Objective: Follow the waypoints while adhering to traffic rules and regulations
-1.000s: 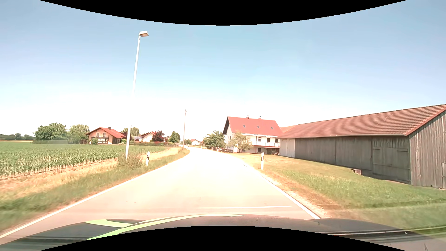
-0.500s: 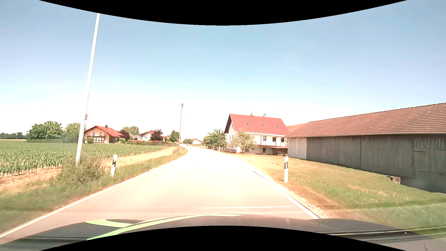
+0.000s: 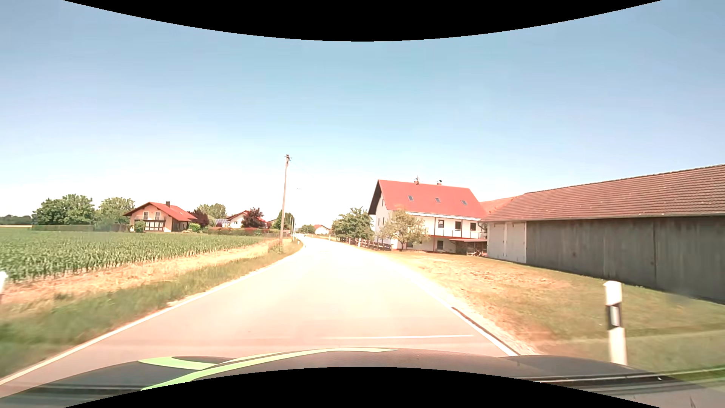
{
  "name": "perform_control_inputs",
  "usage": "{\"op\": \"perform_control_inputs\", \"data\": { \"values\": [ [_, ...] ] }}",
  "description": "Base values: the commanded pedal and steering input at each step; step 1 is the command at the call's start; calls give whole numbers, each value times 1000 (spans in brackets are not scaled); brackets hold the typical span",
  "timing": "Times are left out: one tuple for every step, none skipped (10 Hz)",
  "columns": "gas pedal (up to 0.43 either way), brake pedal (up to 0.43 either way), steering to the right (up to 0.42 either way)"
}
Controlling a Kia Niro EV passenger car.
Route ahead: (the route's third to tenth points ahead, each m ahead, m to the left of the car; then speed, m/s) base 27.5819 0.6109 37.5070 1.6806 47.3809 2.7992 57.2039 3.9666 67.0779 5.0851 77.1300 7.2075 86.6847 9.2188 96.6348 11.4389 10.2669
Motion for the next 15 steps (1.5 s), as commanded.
{"op": "perform_control_inputs", "data": {
  "values": [
    [280,0,-17],
    [280,0,-17],
    [280,0,-17],
    [280,0,-17],
    [280,0,-17],
    [268,0,-15],
    [268,0,-13],
    [268,0,-12],
    [268,0,-12],
    [268,0,-12],
    [268,0,-12],
    [268,0,-12],
    [260,0,-13],
    [260,0,-17],
    [260,0,-21]
  ]
}}
